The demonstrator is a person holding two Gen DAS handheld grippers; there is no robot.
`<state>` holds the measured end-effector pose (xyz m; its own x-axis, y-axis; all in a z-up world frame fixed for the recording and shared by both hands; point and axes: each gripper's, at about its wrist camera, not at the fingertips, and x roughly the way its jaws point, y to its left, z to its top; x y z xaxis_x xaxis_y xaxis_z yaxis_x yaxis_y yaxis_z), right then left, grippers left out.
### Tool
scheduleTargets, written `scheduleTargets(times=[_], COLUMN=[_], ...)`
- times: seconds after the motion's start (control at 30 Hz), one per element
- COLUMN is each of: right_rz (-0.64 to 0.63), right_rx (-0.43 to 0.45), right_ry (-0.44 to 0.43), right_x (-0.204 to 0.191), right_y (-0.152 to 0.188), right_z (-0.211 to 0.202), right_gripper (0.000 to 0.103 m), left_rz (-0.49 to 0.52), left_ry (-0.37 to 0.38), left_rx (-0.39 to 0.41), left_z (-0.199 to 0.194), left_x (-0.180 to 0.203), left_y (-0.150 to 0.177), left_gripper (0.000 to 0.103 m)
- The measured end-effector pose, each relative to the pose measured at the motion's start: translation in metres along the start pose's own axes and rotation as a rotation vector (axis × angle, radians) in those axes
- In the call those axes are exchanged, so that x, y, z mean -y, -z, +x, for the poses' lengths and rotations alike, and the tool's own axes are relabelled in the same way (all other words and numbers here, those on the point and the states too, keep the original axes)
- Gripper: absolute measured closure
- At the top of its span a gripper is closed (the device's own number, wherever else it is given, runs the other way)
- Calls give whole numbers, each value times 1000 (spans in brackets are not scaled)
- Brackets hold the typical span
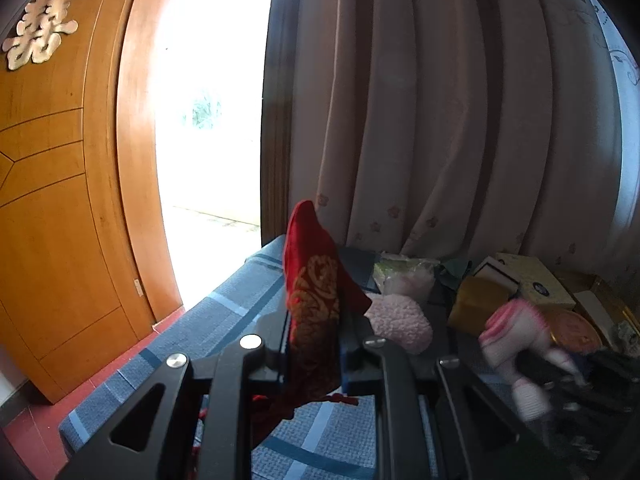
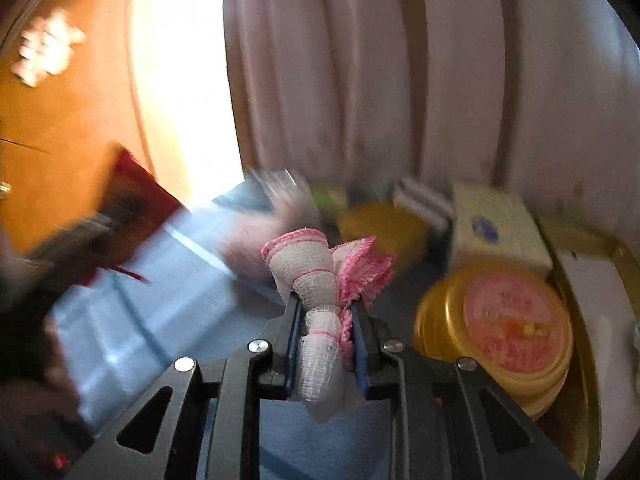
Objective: Organize soft objects
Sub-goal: 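Grasp the pink-trimmed white towel with the right tool while the left tool holds the pouch, then lift and carry the pouch and pink-trimmed towel over the gold tray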
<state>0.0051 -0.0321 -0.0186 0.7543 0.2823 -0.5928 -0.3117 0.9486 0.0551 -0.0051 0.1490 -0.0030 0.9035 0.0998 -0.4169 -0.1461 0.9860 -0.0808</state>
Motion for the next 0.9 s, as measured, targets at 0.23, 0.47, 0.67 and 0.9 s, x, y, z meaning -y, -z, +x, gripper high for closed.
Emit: scheduleTargets(times=[0.23,0.47,0.67,0.9], right_rz=[21,23,57,70], right_rx=[235,320,332,354], right_ry=[41,161,206,260], right_x=[9,20,28,36], right_y=[10,13,12,16], right_z=[-44,-63,-67,-78], right_gripper=[79,79,79,79], left_rz=[47,57,72,87], left_ry=[-18,-13,4,38], left_rx=[44,35,32,30], left_z=[-9,-11,-15,-19], left_x=[14,27,39,52], left_y=[2,4,6,7], left_gripper=[87,87,87,87])
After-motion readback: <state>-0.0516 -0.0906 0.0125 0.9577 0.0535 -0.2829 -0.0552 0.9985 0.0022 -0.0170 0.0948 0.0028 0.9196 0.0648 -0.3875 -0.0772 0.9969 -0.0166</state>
